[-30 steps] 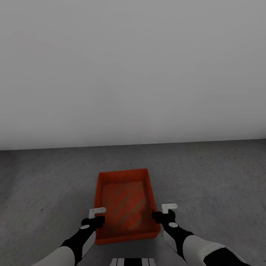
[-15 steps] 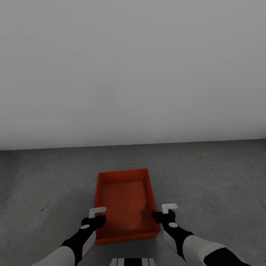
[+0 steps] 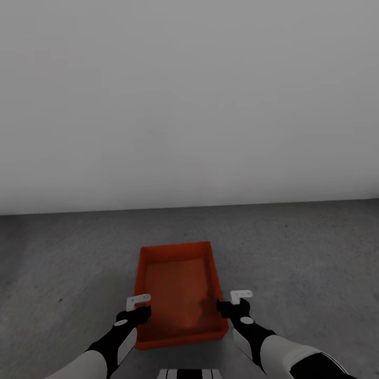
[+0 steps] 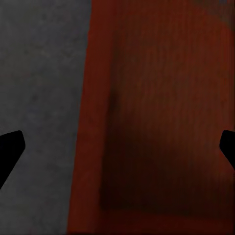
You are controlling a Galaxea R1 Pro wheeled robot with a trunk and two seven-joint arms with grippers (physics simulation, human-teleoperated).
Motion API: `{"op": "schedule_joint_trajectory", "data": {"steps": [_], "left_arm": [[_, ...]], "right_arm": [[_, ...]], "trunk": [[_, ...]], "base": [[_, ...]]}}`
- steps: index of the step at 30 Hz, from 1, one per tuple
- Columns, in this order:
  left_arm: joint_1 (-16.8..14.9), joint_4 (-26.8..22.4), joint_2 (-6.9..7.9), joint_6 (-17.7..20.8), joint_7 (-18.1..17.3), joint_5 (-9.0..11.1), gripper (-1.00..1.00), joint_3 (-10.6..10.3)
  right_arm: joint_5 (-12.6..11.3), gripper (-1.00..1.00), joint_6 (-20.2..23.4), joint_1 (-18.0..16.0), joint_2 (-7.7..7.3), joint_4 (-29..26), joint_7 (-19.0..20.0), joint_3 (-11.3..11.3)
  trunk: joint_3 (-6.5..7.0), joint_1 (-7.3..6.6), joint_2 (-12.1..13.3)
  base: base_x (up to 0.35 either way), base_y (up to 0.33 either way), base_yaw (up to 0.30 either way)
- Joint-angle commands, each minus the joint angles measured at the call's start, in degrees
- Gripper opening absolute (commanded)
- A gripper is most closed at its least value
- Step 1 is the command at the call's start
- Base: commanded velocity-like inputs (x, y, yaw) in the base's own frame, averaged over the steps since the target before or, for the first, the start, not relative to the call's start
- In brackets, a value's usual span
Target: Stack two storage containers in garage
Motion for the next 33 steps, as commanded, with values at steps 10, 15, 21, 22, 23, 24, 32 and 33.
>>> {"op": "schedule_joint_trajectory", "data": {"steps": [10, 15, 21, 22, 23, 24, 32, 33], "left_arm": [[-0.02, -0.04, -0.07, 0.12, 0.20, 0.66, 1.00, -0.21], [-0.02, -0.04, -0.05, 0.14, 0.20, 0.67, 1.00, -0.21], [-0.02, -0.07, -0.01, 0.14, 0.20, 0.65, 1.00, -0.21], [-0.02, -0.10, 0.00, 0.14, 0.20, 0.63, 1.00, -0.21], [-0.02, -0.10, 0.00, 0.14, 0.20, 0.63, 1.00, -0.21], [-0.02, -0.11, 0.01, 0.14, 0.20, 0.64, 1.00, -0.21], [-0.02, 0.48, 0.17, 0.09, 0.14, 0.77, 1.00, -0.29], [-0.02, 0.62, 0.21, 0.08, 0.15, 0.80, 1.00, -0.29]], "right_arm": [[-0.53, 1.00, -0.19, -0.03, 0.02, 0.12, -0.16, 0.45], [-0.53, 1.00, -0.16, -0.03, 0.02, 0.10, -0.16, 0.48], [-0.53, 1.00, -0.18, -0.03, 0.02, 0.14, -0.16, 0.46], [-0.55, 1.00, -0.18, -0.03, 0.02, 0.14, -0.16, 0.47], [-0.55, 1.00, -0.18, -0.03, 0.02, 0.14, -0.16, 0.47], [-0.55, 1.00, -0.18, -0.03, 0.02, 0.14, -0.16, 0.46], [-0.53, 1.00, -0.13, -0.03, -0.33, 0.15, -0.16, 0.40], [-0.52, 1.00, -0.12, -0.03, -0.38, 0.15, -0.16, 0.40]], "trunk": [[1.76, -2.21, 4.01], [2.66, -3.31, 6.02], [3.74, -4.63, 8.42], [3.91, -4.85, 8.82], [4.09, -5.07, 9.22], [4.27, -5.29, 9.63], [5.71, -7.04, 12.83], [5.89, -7.26, 13.24]], "base": [[0.000, 0.000, 0.000], [0.000, 0.000, 0.000], [0.000, 0.000, 0.000], [0.000, 0.000, 0.000], [0.000, 0.000, 0.000], [0.000, 0.000, 0.000], [0.000, 0.000, 0.000], [0.000, 0.000, 0.000]]}}
